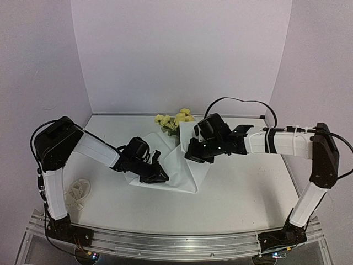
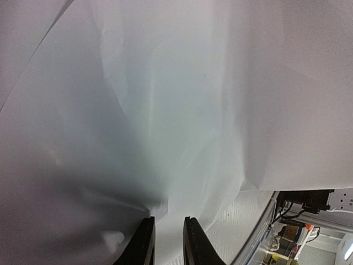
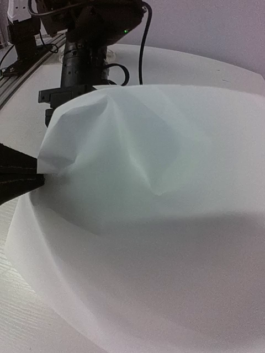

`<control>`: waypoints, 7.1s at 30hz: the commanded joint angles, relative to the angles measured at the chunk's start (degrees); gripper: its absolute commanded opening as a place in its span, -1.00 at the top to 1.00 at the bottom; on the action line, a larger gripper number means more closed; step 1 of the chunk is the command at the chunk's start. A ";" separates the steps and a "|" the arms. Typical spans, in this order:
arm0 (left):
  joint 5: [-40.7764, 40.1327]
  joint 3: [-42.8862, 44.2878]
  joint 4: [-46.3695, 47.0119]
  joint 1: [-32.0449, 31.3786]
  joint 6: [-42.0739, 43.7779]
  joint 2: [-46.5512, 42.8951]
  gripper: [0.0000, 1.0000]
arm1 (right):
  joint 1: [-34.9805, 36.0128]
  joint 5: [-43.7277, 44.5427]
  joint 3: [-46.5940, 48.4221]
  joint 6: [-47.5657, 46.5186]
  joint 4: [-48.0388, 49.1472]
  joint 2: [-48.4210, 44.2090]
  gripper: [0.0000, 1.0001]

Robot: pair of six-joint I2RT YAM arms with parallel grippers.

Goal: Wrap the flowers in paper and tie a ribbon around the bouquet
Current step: Pass from the right arm to the left, then fold the one-fourth-folded wrapping paper at the center of the board, then press the fold line on the 2/3-folded wrapping paper.

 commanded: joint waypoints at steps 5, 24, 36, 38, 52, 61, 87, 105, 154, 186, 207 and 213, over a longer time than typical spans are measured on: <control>-0.50 -2.03 -1.16 1.26 0.28 -7.17 0.56 | 0.64 -1.99 7.76 -1.33 0.61 10.76 1.00; 8.33 7.98 1.85 9.89 -1.90 -6.16 -0.01 | 2.35 -1.53 13.15 -1.15 0.90 17.64 1.00; 13.62 11.47 10.60 9.95 -7.38 1.67 0.01 | 2.51 -1.56 13.61 -1.55 0.08 18.32 1.00; 14.15 11.32 12.07 9.98 -8.22 2.08 0.05 | 2.52 -1.67 13.73 -1.65 -0.13 18.47 1.00; 14.79 9.80 17.50 9.98 -10.37 3.36 0.94 | 2.63 -0.96 12.80 -1.90 -0.58 18.03 0.88; 10.18 7.11 12.85 10.16 -5.60 0.45 1.00 | 2.64 0.24 6.80 -2.53 -0.32 12.92 0.13; 1.94 2.58 12.29 10.85 -1.65 0.38 1.00 | 2.63 -1.15 -18.57 5.01 18.90 5.09 0.30; -7.70 3.21 1.32 10.86 3.43 -10.03 0.40 | 2.68 2.60 -15.65 0.75 6.22 7.24 0.42; -3.24 3.06 2.73 2.86 -8.78 7.83 0.76 | -8.66 -17.73 -28.98 23.06 46.79 11.31 0.45; -1.13 3.01 -5.31 3.92 -2.02 4.71 0.83 | -9.89 -13.51 -35.84 32.97 58.87 14.79 0.50; 0.05 6.32 -6.16 -0.50 -1.67 -7.73 0.51 | -2.79 -5.78 -38.24 34.54 58.16 12.45 0.52; 3.85 8.48 -1.43 -5.38 -3.35 -1.50 0.60 | -2.65 -5.10 -37.89 34.93 57.66 12.12 0.52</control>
